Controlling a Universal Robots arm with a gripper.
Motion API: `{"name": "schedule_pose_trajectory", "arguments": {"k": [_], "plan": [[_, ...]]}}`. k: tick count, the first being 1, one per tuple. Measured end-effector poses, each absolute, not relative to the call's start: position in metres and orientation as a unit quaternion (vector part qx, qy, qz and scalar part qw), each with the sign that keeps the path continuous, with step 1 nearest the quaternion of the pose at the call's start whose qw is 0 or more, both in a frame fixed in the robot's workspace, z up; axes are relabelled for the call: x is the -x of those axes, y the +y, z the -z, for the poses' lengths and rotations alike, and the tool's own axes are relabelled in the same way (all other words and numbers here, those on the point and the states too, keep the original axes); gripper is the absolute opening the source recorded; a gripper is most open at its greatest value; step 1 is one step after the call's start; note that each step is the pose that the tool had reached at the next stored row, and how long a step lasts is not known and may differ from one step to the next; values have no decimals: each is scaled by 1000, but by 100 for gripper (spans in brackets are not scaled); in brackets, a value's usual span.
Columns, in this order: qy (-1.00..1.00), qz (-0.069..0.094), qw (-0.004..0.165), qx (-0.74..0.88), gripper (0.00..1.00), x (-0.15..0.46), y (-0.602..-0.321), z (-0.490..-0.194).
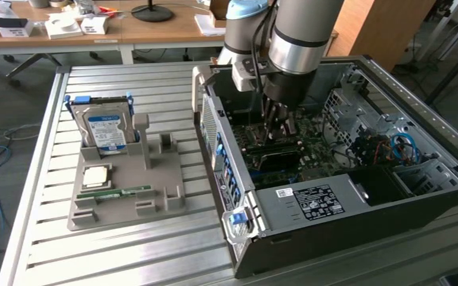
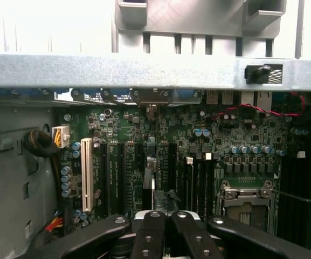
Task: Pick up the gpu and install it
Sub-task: 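Press down on the gpu until it lock into place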
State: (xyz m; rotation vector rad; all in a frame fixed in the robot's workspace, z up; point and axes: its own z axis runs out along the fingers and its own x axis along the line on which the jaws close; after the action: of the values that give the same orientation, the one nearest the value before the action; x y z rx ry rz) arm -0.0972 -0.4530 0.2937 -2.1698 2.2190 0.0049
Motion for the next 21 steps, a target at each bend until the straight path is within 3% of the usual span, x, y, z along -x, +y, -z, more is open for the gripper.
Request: {"name": "schedule_pose_trajectory", "arguments": {"k": [21], "plan": [[715, -2, 19, 699, 11, 95, -453, -304]]}}
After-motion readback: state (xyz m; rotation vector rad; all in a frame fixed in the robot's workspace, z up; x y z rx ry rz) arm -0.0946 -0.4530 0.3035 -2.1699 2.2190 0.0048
